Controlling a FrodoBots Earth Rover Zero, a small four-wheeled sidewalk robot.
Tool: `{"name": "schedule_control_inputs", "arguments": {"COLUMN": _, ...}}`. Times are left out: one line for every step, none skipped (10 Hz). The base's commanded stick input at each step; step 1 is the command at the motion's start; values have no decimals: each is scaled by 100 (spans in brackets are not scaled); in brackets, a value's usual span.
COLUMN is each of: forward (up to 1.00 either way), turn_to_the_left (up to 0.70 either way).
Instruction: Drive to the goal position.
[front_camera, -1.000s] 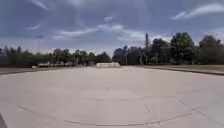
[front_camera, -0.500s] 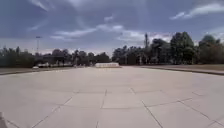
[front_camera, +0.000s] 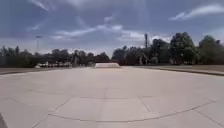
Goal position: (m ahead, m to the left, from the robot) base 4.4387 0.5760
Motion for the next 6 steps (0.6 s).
{"name": "schedule_control_inputs", "arguments": {"forward": 70, "turn_to_the_left": 0}}
{"name": "schedule_control_inputs", "arguments": {"forward": 70, "turn_to_the_left": 0}}
{"name": "schedule_control_inputs", "arguments": {"forward": 70, "turn_to_the_left": 0}}
{"name": "schedule_control_inputs", "arguments": {"forward": 70, "turn_to_the_left": 0}}
{"name": "schedule_control_inputs", "arguments": {"forward": 70, "turn_to_the_left": 0}}
{"name": "schedule_control_inputs", "arguments": {"forward": 70, "turn_to_the_left": 0}}
